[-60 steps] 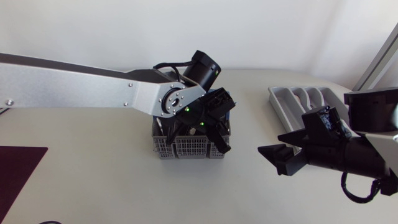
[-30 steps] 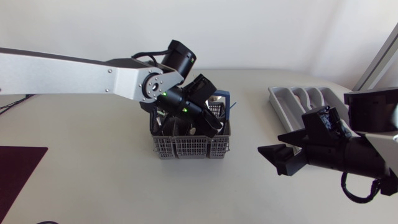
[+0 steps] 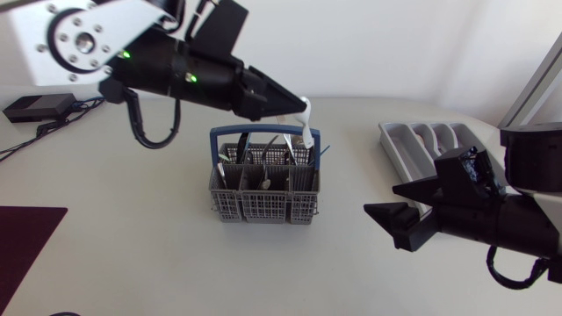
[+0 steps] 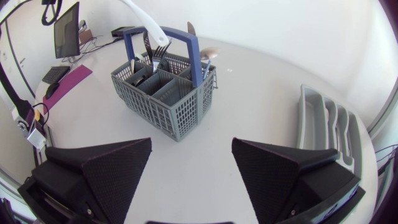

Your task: Sort the cutlery from the basket into the organizer compartments.

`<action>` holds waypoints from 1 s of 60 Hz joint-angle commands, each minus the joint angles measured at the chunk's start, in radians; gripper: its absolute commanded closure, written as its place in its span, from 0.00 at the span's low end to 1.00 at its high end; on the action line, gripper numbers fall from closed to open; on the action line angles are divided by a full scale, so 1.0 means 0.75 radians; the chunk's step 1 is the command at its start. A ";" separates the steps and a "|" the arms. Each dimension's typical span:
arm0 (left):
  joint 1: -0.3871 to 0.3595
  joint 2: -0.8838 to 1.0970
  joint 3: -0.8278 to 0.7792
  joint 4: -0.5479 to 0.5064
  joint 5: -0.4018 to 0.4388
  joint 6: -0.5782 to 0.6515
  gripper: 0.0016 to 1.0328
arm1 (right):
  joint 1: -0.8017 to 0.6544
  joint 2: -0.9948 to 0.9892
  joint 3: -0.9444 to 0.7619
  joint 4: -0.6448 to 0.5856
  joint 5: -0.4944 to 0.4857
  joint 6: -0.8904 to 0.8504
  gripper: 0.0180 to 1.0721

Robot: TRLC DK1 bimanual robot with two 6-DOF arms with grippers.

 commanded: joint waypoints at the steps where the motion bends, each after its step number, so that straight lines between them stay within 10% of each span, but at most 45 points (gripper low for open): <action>1: 0.006 -0.052 -0.014 0.003 0.041 -0.063 0.97 | 0.020 -0.049 0.004 -0.005 -0.006 -0.016 0.12; 48: -0.211 0.126 -0.127 -0.087 0.194 0.020 0.97 | 0.301 -0.184 -0.035 0.051 -0.047 -0.346 0.12; 60: -0.252 0.126 -0.117 -0.128 0.219 0.043 0.97 | 0.301 -0.129 -0.062 0.071 -0.085 -0.405 0.28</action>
